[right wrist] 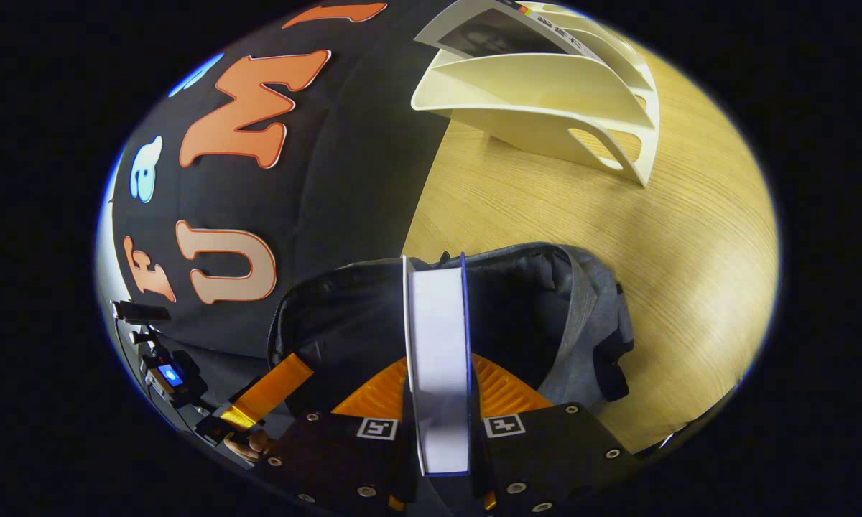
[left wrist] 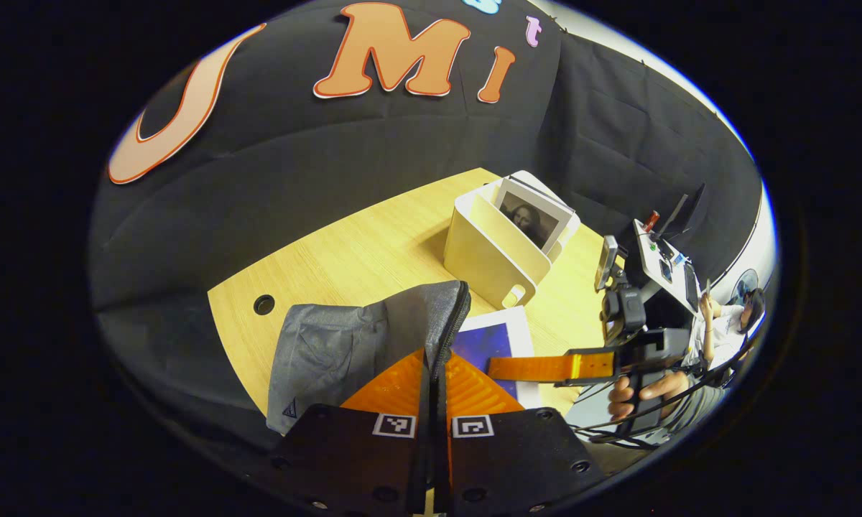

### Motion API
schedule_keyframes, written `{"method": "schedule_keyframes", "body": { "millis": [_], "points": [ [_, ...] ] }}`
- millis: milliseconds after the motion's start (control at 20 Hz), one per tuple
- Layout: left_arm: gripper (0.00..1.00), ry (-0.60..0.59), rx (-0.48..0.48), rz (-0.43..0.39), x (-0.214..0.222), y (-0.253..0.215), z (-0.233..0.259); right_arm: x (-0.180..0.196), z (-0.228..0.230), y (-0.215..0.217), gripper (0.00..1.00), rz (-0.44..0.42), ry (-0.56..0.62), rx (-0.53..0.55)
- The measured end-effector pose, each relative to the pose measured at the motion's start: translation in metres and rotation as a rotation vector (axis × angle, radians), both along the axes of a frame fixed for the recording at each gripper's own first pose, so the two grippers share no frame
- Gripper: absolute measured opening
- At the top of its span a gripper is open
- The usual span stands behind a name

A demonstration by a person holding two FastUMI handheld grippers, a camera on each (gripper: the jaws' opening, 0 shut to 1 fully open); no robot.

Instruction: Open the schoolbag, grab two books from the bookshelf and put them into the schoolbag.

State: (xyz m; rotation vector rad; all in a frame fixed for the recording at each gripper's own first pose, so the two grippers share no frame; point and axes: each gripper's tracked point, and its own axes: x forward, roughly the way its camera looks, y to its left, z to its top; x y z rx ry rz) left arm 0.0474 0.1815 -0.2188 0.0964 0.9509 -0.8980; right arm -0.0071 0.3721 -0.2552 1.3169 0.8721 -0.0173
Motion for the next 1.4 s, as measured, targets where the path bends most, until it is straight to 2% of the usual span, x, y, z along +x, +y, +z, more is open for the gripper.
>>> {"method": "schedule_keyframes", "body": {
  "millis": [400, 600, 750, 850, 900, 950, 1000, 1050, 1100, 1150, 1200, 1350, 1400],
  "points": [
    [0.05, 0.029, -0.038, 0.015, -0.014, -0.006, -0.008, 0.018, -0.039, 0.032, 0.29, -0.097, -0.019, 0.033],
    [0.05, 0.068, -0.056, 0.016, -0.026, -0.012, -0.013, 0.025, -0.05, 0.049, 0.29, -0.097, -0.027, 0.044],
    [0.05, 0.085, -0.059, 0.033, -0.026, -0.012, -0.017, 0.029, -0.057, 0.057, 0.33, -0.081, 0.02, 0.053],
    [0.05, 0.077, -0.05, 0.054, -0.016, -0.003, -0.014, 0.017, -0.061, 0.054, 0.4, -0.034, 0.083, 0.035],
    [0.05, 0.07, -0.045, 0.061, -0.013, 0.001, -0.014, 0.011, -0.064, 0.047, 0.47, -0.023, 0.104, 0.016],
    [0.05, 0.061, -0.035, 0.071, -0.008, 0.003, -0.014, 0.003, -0.063, 0.037, 0.63, -0.012, 0.132, -0.01],
    [0.05, 0.056, -0.028, 0.08, -0.007, 0.006, -0.015, -0.002, -0.063, 0.027, 0.6, 0.008, 0.148, -0.036],
    [0.05, 0.052, -0.023, 0.087, -0.005, 0.007, -0.015, -0.008, -0.062, 0.019, 0.5, 0.041, 0.159, -0.063],
    [0.05, 0.05, -0.02, 0.096, -0.005, 0.007, -0.015, -0.012, -0.056, 0.012, 0.81, 0.073, 0.157, -0.086],
    [0.05, 0.053, -0.007, 0.095, -0.007, 0.007, -0.017, -0.017, -0.05, 0.003, 0.7, 0.108, 0.156, -0.117],
    [0.05, 0.044, 0.006, 0.099, -0.009, 0.008, -0.02, -0.021, -0.046, -0.006, 0.79, 0.143, 0.151, -0.152],
    [0.05, 0.039, 0.027, 0.095, -0.017, 0.002, -0.024, -0.035, -0.037, -0.038, 0.89, 0.24, 0.151, -0.256],
    [0.05, 0.032, 0.037, 0.092, -0.022, 0.001, -0.024, -0.04, -0.033, -0.052, 0.96, 0.272, 0.15, -0.281]
  ]
}}
